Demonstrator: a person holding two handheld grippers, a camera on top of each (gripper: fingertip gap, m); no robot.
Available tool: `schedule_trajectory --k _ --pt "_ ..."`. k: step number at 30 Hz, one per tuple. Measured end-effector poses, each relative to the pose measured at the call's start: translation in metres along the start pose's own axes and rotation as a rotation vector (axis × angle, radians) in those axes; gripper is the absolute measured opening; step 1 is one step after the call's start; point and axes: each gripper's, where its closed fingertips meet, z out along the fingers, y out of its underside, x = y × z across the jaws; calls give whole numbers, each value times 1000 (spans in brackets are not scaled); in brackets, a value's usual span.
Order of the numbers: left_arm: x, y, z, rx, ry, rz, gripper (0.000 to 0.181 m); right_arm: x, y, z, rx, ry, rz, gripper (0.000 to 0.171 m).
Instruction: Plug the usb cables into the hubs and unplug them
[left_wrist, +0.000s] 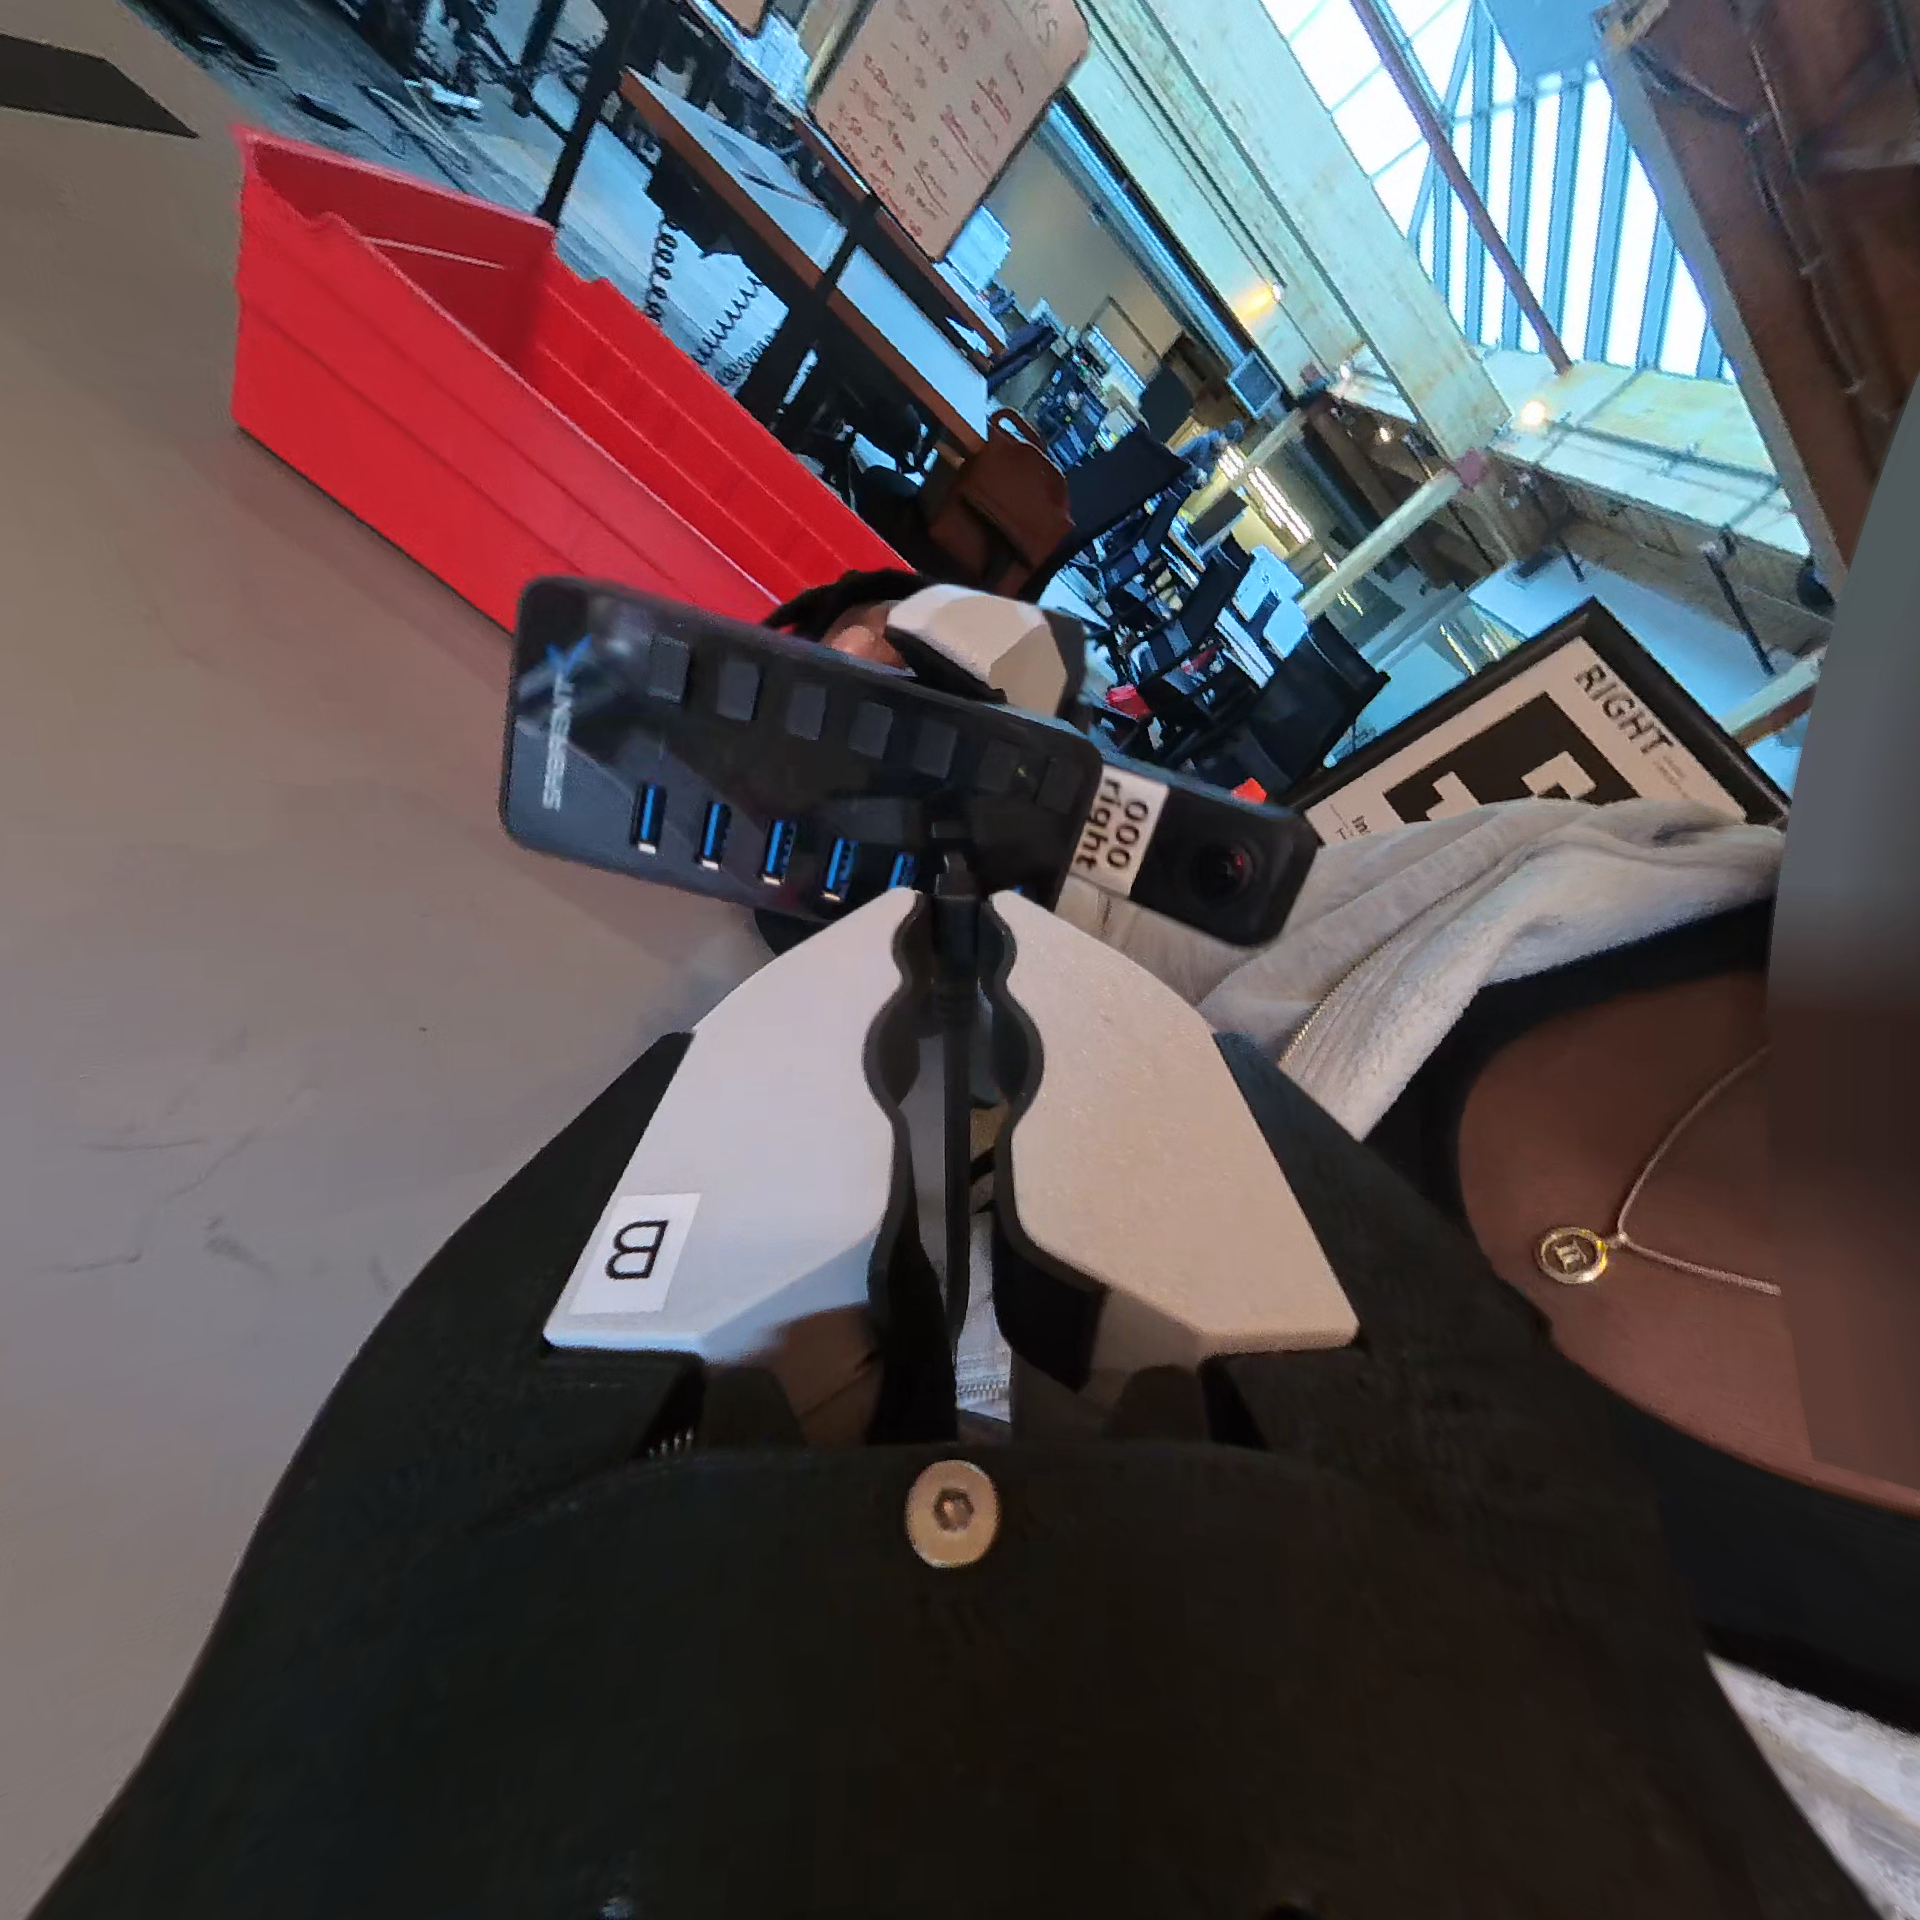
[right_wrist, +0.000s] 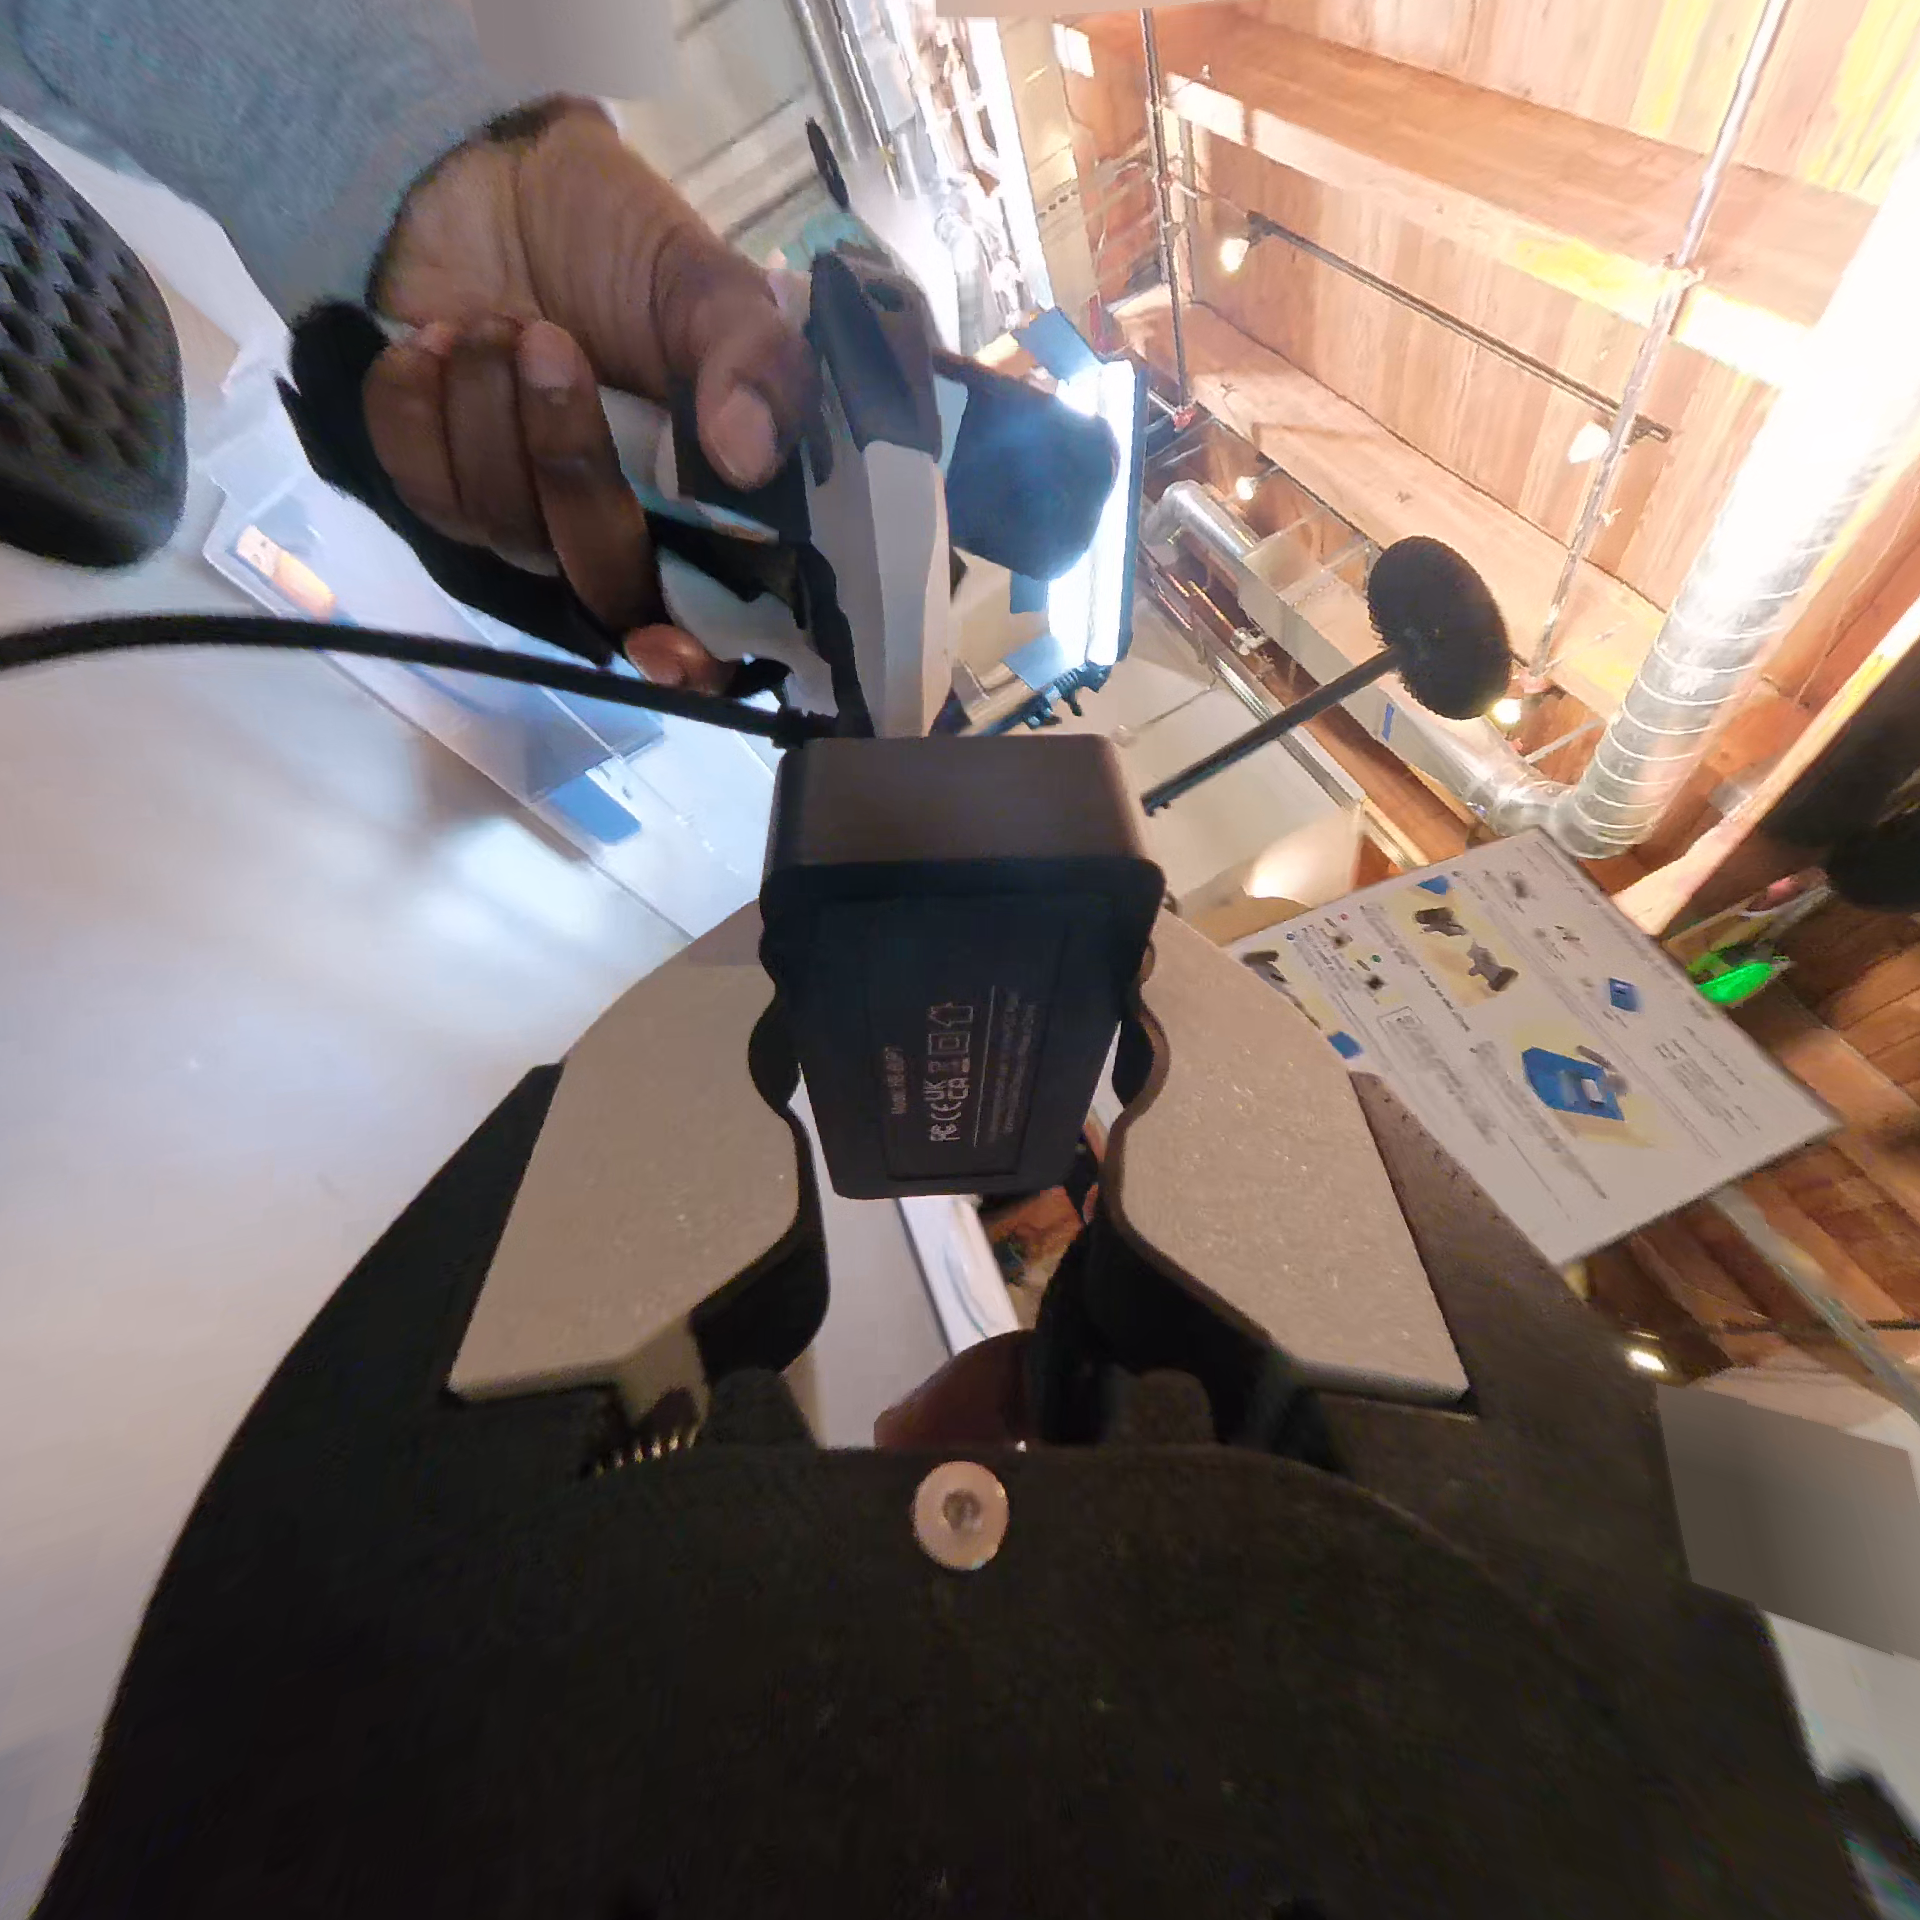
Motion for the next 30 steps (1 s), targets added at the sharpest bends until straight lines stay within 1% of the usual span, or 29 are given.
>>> schedule_trajectory --k 1,3,5,8,14,16,21,25,30 --pt "3 1 0 -12 10 27 8 -1 -3 -1 28 -21 57 59" --pt "7 0 1 -21 3 84 8 -1 -7 -2 66 -59 179 59" --pt "7 -1 1 -35 -33 133 9 -1 -6 -1 68 -72 222 59" --pt "9 -1 2 -40 -43 134 9 1 -8 -2 87 -57 228 59" --pt "17 -7 3 18 -22 94 8 4 -10 -2 95 -13 191 59" --pt "14 -7 2 21 -47 122 8 2 -12 -2 104 -20 193 59" --pt "17 -7 1 26 -43 129 8 7 -22 -6 165 -3 232 59" --pt "30 -9 4 41 0 113 9 15 -32 -10 233 19 287 60" --pt "37 -10 5 48 23 108 8 19 -36 -13 264 32 320 59"
